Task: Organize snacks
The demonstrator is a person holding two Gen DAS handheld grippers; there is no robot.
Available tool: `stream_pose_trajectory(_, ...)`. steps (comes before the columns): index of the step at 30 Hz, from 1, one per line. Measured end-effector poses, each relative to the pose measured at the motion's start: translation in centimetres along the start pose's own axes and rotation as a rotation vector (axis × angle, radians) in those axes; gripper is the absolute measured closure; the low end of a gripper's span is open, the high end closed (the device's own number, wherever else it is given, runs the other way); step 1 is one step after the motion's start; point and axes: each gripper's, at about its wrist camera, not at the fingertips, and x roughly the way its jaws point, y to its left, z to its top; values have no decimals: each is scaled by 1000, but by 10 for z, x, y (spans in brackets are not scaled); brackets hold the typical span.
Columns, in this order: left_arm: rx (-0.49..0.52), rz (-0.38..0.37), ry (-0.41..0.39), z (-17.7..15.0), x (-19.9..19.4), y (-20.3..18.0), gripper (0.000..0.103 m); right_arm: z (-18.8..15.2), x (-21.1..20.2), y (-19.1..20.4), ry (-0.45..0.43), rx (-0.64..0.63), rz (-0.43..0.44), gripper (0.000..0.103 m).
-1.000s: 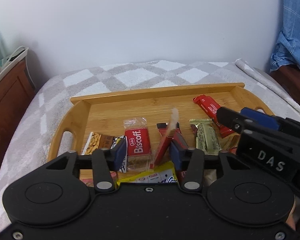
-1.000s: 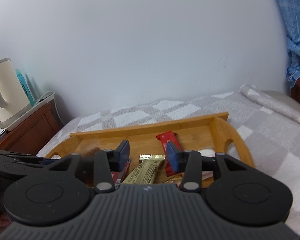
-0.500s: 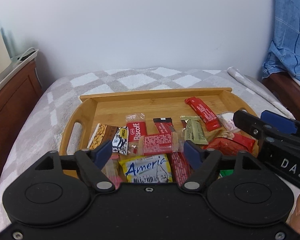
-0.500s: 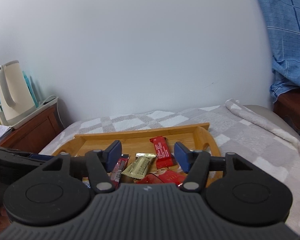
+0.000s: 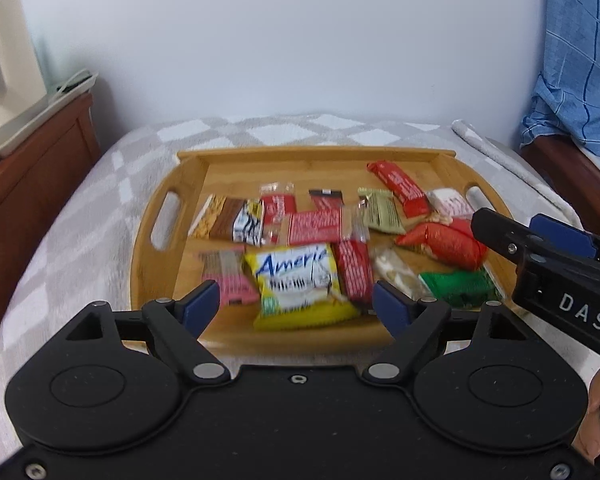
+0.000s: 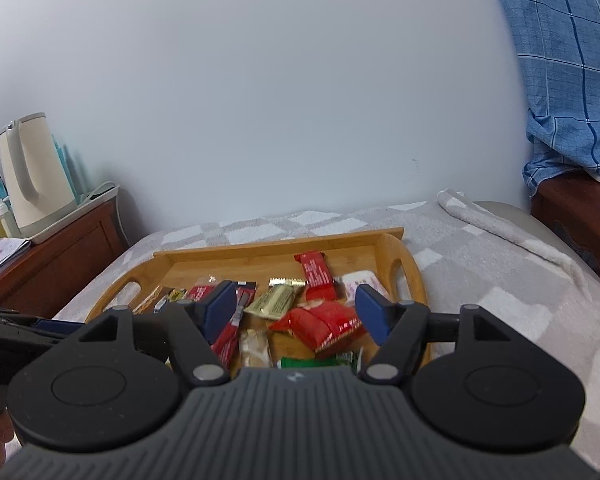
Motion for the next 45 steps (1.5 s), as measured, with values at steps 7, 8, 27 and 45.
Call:
stream_pose_trajectory(7, -17, 3, 6, -19, -10, 4, 17, -17, -16, -1, 28, 7, 2, 23)
stream_pose_trajectory(8, -19, 3, 8, -21, -11, 4, 16, -19, -18, 0, 28, 5, 2, 22)
stream_pose_trajectory(27, -65, 37, 60, -82, -22, 17, 15, -57, -58, 10, 44, -49, -29, 17)
stream_pose_trajectory(45, -39, 70, 77, -127, -30, 18, 10, -99, -69, 12, 147, -55, -121, 13)
